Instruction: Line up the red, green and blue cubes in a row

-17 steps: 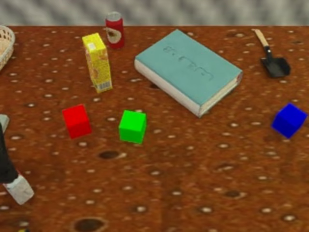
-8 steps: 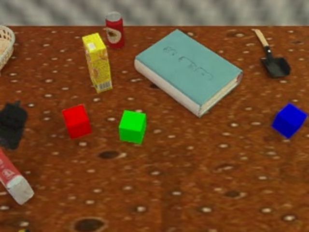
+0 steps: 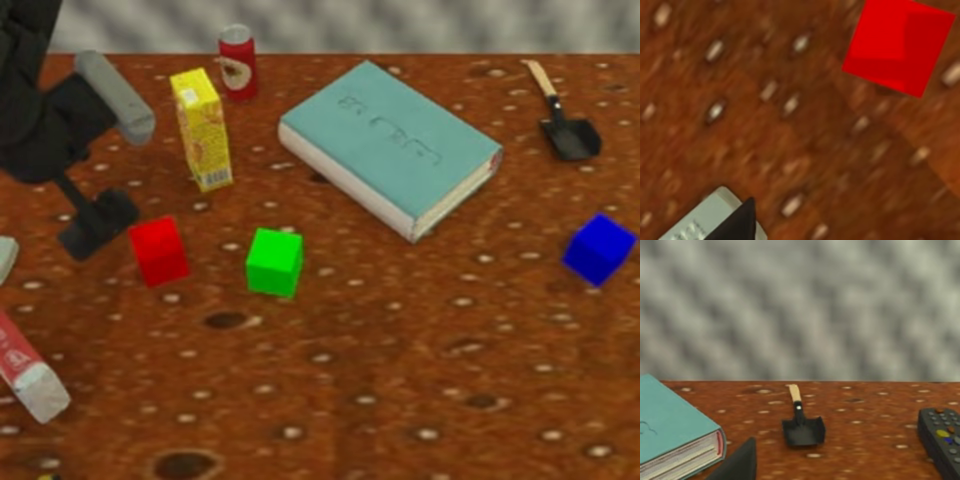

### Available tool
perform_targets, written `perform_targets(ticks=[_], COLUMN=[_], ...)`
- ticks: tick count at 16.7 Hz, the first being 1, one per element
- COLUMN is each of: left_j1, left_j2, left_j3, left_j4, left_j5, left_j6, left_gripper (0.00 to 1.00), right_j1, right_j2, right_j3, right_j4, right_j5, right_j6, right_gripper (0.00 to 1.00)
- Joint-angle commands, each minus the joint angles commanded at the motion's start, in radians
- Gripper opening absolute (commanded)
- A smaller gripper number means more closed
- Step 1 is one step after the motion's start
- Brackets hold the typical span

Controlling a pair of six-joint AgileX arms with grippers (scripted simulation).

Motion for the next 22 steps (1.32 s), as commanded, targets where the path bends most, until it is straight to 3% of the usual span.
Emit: perform_targets(ticks=[5, 10, 17, 22], left_j1=[-0.039, -0.056, -0.052, -0.054], left_j2=[0.348, 0.499, 0.504, 0.58], left_j3=[0.3, 0.441, 0.426, 0.325], left_j4=[-0.182, -0.253, -0.234, -0.047], left_j5=[0.001, 0.004, 0.004, 0.005], left_j6=[0.16, 0.229, 0.23, 0.231], left_gripper=[1.0, 1.0, 1.0, 1.0], right_j1=[0.0, 0.0, 0.0, 0.0], right_j2=[0.0, 0.0, 0.0, 0.0], right_j3=[0.0, 0.0, 0.0, 0.0], right_j4=[0.0, 0.0, 0.0, 0.0], right_j5=[0.0, 0.0, 0.0, 0.0], right_j6=[0.0, 0.0, 0.0, 0.0], right_gripper=[1.0, 1.0, 1.0, 1.0])
